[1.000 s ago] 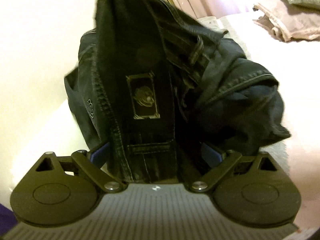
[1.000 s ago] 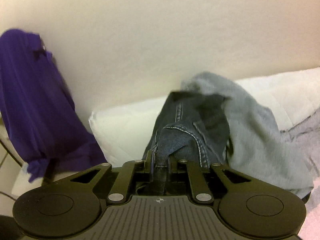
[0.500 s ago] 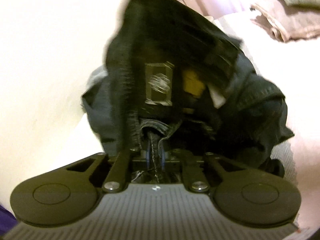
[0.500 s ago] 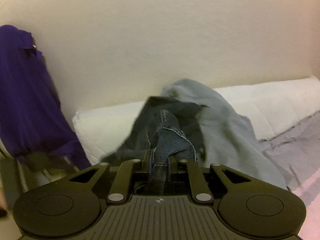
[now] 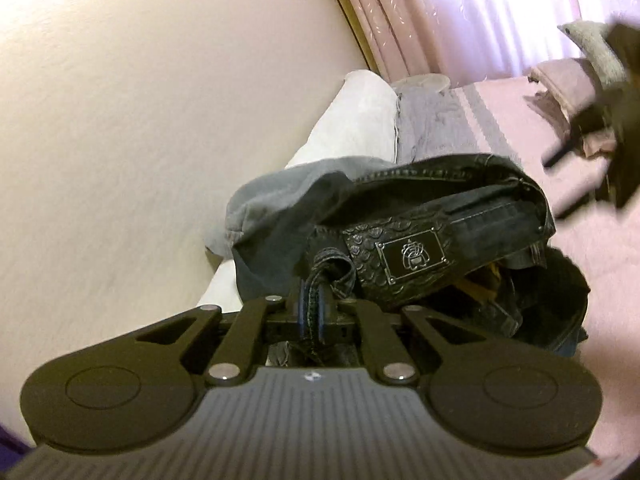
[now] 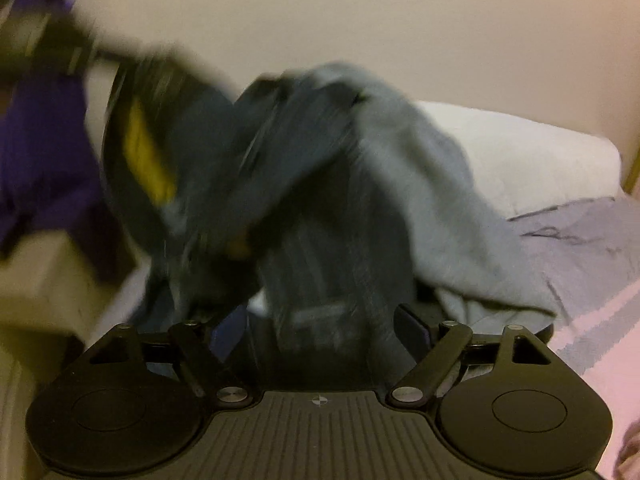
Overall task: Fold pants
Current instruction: 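Grasp the jeans waistband with the left gripper while the right gripper grasps a leg, then lift the jeans with both grippers and carry them over the bed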
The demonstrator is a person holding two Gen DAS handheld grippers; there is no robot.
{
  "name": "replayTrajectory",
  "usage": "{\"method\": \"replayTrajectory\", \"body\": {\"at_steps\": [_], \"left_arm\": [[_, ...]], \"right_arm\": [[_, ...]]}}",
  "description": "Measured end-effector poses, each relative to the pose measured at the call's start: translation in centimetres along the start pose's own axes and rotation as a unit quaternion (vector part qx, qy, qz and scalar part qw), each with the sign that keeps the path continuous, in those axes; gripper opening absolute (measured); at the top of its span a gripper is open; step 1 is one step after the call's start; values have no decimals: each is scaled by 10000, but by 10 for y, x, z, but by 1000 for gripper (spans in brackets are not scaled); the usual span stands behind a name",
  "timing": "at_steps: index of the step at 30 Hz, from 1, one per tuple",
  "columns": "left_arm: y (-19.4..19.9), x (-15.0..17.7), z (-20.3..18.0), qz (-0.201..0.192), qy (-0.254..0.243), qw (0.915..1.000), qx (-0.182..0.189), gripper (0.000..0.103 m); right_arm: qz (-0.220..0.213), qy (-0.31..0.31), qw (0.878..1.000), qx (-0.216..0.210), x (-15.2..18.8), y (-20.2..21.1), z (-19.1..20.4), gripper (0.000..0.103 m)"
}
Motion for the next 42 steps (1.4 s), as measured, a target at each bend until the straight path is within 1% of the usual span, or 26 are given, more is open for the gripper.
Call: {"method": "replayTrajectory", "body": {"at_steps": [2,4,5,7,8,9,10,11,13,14,17,19,22,25,28,31,34,35,37,39,40,42], "left_arm": [[0,-7,5,-31,34,10000,29,4],[-3,-15,3,-47,38,10000,65,4],[-2,-15,5,-46,44,9999,85,4],[-6,-18,7,-23,58,9999,108,4],[-9,-19,9,-10,68,9999,123,4],[-10,-21,11,2,61,9999,142,4],[-11,-22,11,16,37,9999,152,4],[-14,-22,11,28,12,9999,161,4],[-17,-23,10,49,-22,9998,201,4],[-17,-24,9,55,-30,9998,212,4],[-13,-28,7,20,-15,9998,215,3],[-9,-36,10,-68,33,9998,175,3],[5,-63,16,-316,56,9994,121,3],[23,-107,14,-690,-39,9975,116,3],[46,-159,-5,-1133,-156,9931,267,3],[72,-216,-38,-1589,-242,9855,551,2],[101,-273,-86,-2044,-326,9741,911,2],[112,-292,-106,-2191,-381,9694,1040,2],[133,-324,-145,-2436,-458,9601,1297,2],[156,-358,-193,-2646,-512,9496,1598,2],[167,-372,-219,-2708,-537,9447,1768,2],[189,-398,-280,-2836,-710,9321,2137,2]], "right_arm": [[-18,271,9996,107,15,-12,9,79],[-52,379,9989,254,25,-26,10,79],[-56,381,9987,348,28,-32,9,79],[-126,210,9990,372,27,-45,5,79],[-154,158,9989,406,26,-49,3,69],[-169,154,9986,471,24,-52,2,52],[-124,142,9982,570,22,-54,-1,21],[-54,41,9974,712,19,-53,-6,18],[-129,-266,9964,793,7,-40,-16,13],[-176,-259,9955,896,1,-31,-19,12],[-476,-411,9921,1087,-29,16,-35,10],[-792,-617,9879,1179,-54,60,-48,10],[-1248,-727,9790,1440,-89,134,-64,9],[-1669,-876,9664,1746,-111,219,-76,9],[-1945,-1147,9532,2009,-111,305,-81,9],[-2186,-1396,9385,2278,-91,396,-79,9],[-2423,-1701,9198,2577,-67,502,-76,9],[-2468,-1873,9134,2641,-50,540,-73,9],[-2557,-2114,9024,2749,-20,602,-62,9],[-2601,-2392,8903,2872,16,664,-50,9],[-2611,-2529,8841,2936,34,693,-42,9],[-2576,-2761,8707,3151,69,748,-25,9]]}}
Point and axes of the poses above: each gripper's, at about its wrist camera, not at the fingertips, and y roughly against the way its jaws point, z to its left, x to its underside, the point moved 7 cm from there along -y, roughly the way its jaws point, and after that the axes turned 14 degrees about -z, right-handed, at the moved point
